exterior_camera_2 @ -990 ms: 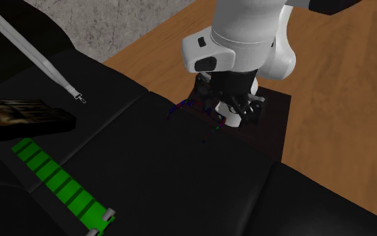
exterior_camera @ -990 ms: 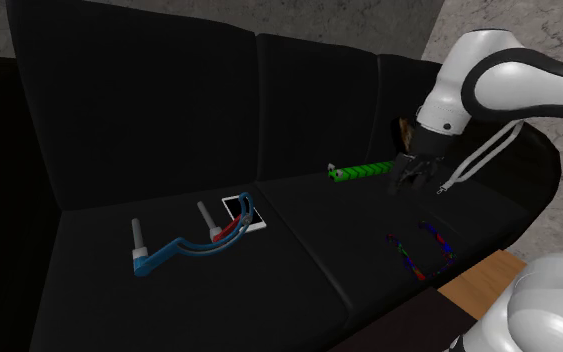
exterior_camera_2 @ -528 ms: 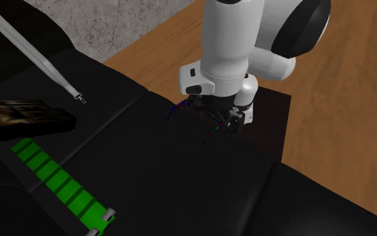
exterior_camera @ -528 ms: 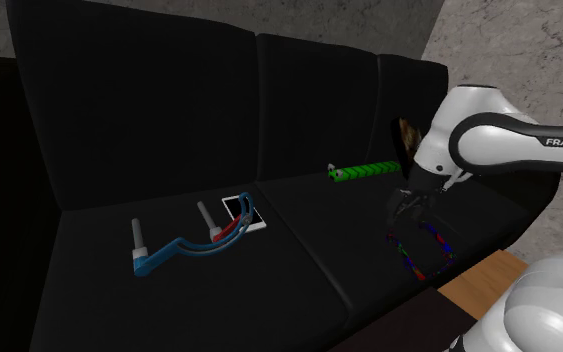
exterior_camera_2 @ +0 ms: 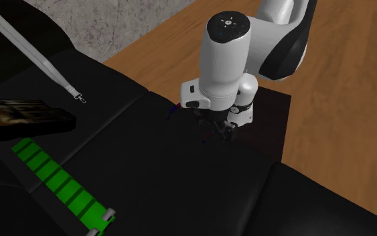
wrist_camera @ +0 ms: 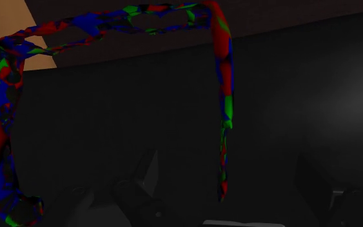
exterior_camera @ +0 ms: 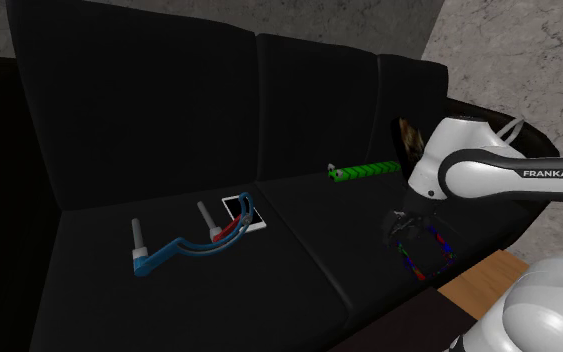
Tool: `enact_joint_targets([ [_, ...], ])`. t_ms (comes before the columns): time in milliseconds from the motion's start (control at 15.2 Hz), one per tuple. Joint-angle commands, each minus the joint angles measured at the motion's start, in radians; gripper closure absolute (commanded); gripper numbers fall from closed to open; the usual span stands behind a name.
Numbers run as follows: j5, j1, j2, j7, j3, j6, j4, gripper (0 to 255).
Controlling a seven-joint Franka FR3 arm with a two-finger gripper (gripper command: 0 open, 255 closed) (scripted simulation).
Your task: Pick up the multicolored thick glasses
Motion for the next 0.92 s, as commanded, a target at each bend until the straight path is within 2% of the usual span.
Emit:
enact_joint_targets([
  [0,-0.002,-0.001,0.015,-0.001,-0.002,0.037,-0.022,0],
  [132,-0.002,-0.001,0.02,-0.001,-0.002,0.048,-0.027,0],
  [198,-0.002,-0.001,0.019,-0.001,-0.002,0.048,-0.028,255],
  [858,-0.001,-0.001,0.011,-0.001,-0.002,0.029,-0.017,255],
])
